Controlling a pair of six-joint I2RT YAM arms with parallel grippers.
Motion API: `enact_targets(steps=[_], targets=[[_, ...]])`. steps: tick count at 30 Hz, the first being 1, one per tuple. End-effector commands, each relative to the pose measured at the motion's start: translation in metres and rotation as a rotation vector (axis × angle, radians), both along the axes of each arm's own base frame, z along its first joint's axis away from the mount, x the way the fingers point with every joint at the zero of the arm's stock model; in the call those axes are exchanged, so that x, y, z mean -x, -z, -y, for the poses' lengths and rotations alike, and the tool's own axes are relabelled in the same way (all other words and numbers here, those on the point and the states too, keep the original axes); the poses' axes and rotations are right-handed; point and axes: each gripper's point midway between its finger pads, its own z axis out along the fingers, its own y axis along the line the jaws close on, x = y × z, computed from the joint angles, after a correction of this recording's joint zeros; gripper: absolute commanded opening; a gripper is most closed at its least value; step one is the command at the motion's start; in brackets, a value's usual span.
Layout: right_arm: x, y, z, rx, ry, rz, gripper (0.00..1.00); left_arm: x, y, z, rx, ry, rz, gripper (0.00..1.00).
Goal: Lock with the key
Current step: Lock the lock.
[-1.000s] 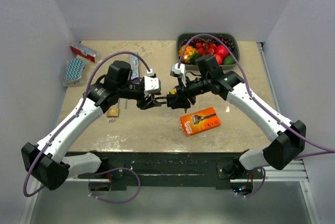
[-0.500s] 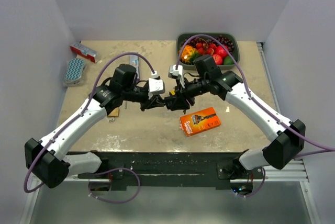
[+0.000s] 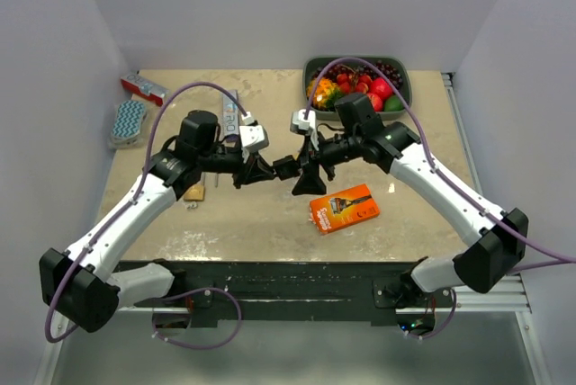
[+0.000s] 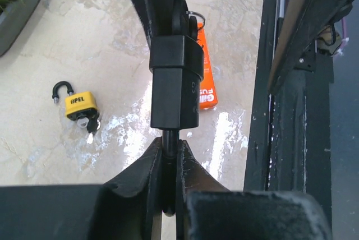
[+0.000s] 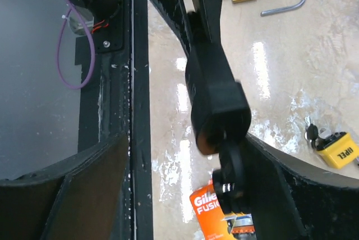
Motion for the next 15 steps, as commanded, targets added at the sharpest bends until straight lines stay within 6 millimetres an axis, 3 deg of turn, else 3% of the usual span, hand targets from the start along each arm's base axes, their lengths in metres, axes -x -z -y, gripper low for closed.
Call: enact_targets(steps=[1,5,8,11,15], targets=[[0.008,-0.024,0.01,-0.074,-0.005,0.083,0.82,0.01,-0.065,0.004,0.18,0.065,0.152,0.0],[0.005,-0.038,0.013,-0.153,0.015,0.112,0.85,0.022,-0.075,0.004,0.206,0.11,0.15,0.0],[0.008,-0.05,0.012,-0.209,-0.002,0.179,0.98,0.027,-0.079,0.004,0.202,0.14,0.15,0.0],[0.008,-0.06,0.012,-0.257,0.011,0.228,0.99,0.028,-0.078,0.003,0.175,0.159,0.165,0.0],[0.013,-0.054,0.013,-0.255,-0.028,0.267,0.99,0.035,-0.075,0.002,0.15,0.19,0.158,0.0]])
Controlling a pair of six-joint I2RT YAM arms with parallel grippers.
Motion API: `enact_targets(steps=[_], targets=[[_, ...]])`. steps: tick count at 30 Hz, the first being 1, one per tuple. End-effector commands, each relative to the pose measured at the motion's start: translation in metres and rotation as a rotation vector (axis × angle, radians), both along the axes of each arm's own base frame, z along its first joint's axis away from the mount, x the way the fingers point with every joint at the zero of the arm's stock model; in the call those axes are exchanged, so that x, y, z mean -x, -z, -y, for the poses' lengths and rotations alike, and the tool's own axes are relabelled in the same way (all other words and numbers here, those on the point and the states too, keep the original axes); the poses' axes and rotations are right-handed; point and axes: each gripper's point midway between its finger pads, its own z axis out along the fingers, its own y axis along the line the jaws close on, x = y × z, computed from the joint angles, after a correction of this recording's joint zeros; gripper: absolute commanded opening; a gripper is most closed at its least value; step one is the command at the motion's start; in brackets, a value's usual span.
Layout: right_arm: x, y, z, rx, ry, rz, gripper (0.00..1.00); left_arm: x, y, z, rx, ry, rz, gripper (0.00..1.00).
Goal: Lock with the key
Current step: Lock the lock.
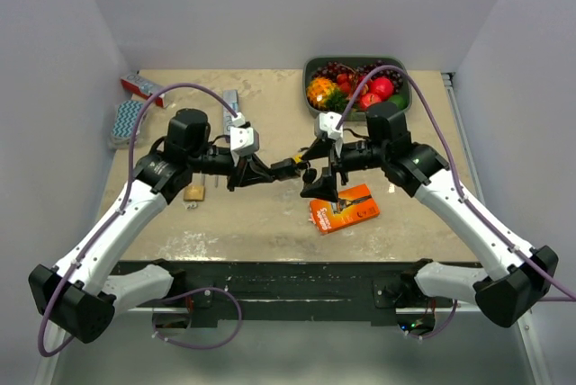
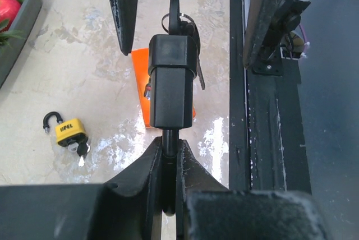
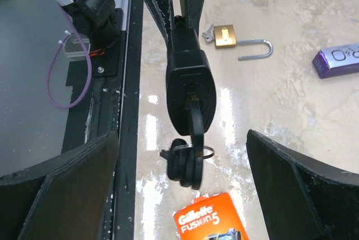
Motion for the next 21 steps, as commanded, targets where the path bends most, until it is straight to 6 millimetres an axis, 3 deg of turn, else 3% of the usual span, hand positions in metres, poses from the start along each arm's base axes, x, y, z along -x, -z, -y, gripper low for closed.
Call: enact_targets(steps=[1,6,10,19,21], targets=[[0.003,-0.017,-0.005,-0.066,-0.063,0.094,0.99,0.011,-0.037,0.006,0.059,0.097,0.12,0.0],[0.001,0.002,-0.016,-0.009,-0.117,-0.04,0.99,0.026,-0.036,0.023,0.026,0.126,0.167,0.0],[-0.003,0.005,-0.019,0.018,-0.111,-0.047,0.98,0.024,-0.038,0.025,0.026,0.101,0.145,0.0],[0.012,0.008,-0.019,0.009,-0.144,0.004,0.78,0.008,-0.038,0.023,0.037,0.015,0.119,0.0],[0.013,0.005,-0.02,-0.003,-0.143,0.011,0.68,0.001,-0.04,0.018,0.064,-0.005,0.086,0.0]])
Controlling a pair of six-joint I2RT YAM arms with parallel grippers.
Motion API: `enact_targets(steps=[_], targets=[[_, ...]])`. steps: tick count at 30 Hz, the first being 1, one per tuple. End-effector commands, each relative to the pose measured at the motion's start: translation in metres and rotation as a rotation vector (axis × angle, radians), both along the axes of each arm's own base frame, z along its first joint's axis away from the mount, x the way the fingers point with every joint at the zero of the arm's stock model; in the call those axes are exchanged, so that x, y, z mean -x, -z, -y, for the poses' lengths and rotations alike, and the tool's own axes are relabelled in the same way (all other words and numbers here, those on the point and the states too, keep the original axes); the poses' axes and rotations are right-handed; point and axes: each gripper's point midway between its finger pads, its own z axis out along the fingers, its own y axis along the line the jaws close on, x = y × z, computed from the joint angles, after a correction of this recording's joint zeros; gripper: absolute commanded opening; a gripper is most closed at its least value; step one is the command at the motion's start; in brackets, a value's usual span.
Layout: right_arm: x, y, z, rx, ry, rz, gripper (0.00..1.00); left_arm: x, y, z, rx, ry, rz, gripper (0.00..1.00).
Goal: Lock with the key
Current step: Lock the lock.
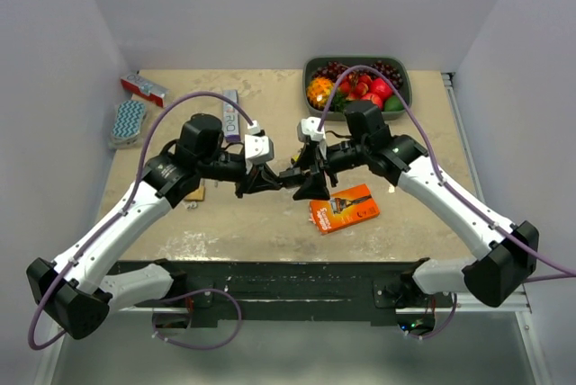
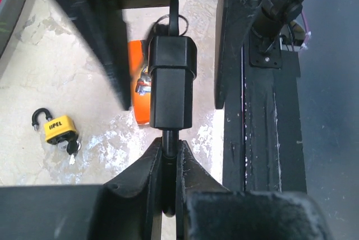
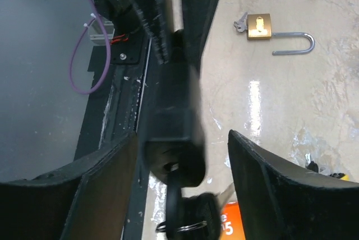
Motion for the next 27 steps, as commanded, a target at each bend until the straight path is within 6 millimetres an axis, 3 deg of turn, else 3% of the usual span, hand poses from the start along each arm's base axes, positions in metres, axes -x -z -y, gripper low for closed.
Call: enact_targets(steps=[1,5,15,17,19,27], targets=[[0.007,-0.021,0.0,-0.057,-0.012,0.075,0.64,-0.015,-0.049,0.001,0.151,-0.014,0.065,0.0],[0.013,-0.021,-0.006,-0.063,-0.034,0.078,0.47,-0.018,-0.054,0.006,0.173,-0.005,0.057,0.0],[0.017,-0.025,-0.013,-0.087,-0.059,0.059,0.25,-0.007,-0.057,0.013,0.168,0.066,0.076,0.0],[0.02,-0.024,-0.014,-0.089,-0.07,0.049,0.27,-0.007,-0.061,0.014,0.176,0.068,0.083,0.0],[0.022,-0.026,-0.016,-0.093,-0.081,0.048,0.35,-0.007,-0.061,0.015,0.175,0.066,0.087,0.0],[0.022,-0.023,-0.019,-0.083,-0.091,0.03,0.39,-0.008,-0.064,0.017,0.175,0.064,0.11,0.0]])
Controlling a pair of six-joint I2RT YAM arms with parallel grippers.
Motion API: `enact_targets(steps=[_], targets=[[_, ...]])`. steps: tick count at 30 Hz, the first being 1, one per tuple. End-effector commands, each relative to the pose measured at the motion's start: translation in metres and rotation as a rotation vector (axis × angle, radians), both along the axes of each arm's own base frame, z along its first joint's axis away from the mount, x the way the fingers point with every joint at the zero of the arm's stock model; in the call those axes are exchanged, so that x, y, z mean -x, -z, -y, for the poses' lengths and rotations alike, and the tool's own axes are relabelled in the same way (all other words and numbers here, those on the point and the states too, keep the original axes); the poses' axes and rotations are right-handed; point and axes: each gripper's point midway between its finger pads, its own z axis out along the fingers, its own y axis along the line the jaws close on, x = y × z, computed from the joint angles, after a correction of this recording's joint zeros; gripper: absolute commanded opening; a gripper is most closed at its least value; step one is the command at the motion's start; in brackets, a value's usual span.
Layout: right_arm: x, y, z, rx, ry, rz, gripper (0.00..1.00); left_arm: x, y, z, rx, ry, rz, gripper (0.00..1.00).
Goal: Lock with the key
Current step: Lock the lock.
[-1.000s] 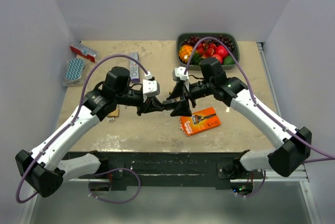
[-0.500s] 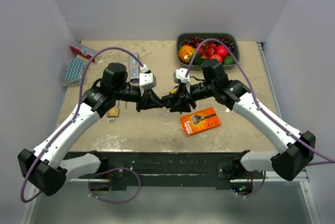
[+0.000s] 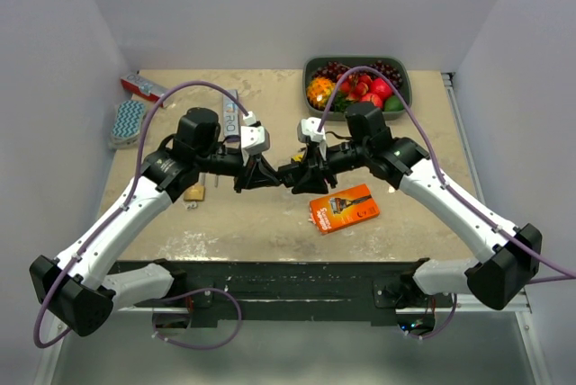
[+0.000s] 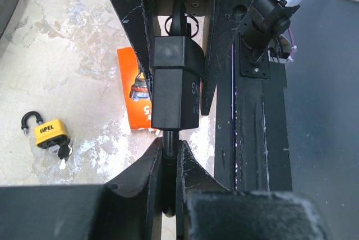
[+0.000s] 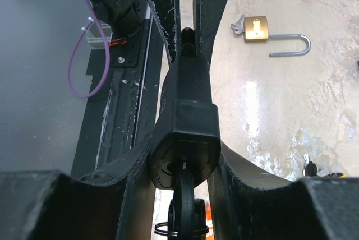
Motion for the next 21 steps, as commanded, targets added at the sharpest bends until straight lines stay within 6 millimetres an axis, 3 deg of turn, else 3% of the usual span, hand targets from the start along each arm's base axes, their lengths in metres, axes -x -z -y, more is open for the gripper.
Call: enact_targets(steps=[1,7,11,16,17,18,19,21], targets=[[0.0157,-0.0169,-0.0164,-0.067,-0.098,0.016,0.4,-0.0047,-0.0538,0.0156,0.123,0.048,0.184,0.0],[0.0182,-0.0178,-0.0157,-0.068,-0.102,0.004,0.51,-0.0067,-0.0518,0.0141,0.12,0.029,0.193,0.0],[0.0161,-0.0149,-0.0148,-0.058,-0.087,0.009,0.33,-0.0069,-0.0533,0.014,0.126,0.025,0.196,0.0],[0.013,-0.0155,-0.0176,-0.07,-0.077,0.001,0.32,-0.0042,-0.0591,0.0177,0.146,0.041,0.181,0.0],[0.013,-0.0164,-0.0181,-0.072,-0.076,0.002,0.28,-0.0042,-0.0599,0.0181,0.148,0.041,0.183,0.0],[0.0112,-0.018,-0.0189,-0.075,-0.072,0.003,0.09,-0.0051,-0.0598,0.0186,0.147,0.041,0.182,0.0],[0.0093,-0.0178,-0.0201,-0.073,-0.063,0.001,0.0,-0.0039,-0.0592,0.0193,0.144,0.045,0.174,0.0],[0.0102,-0.0208,-0.0202,-0.077,-0.057,-0.019,0.0,-0.005,-0.0571,0.0186,0.131,0.041,0.165,0.05]])
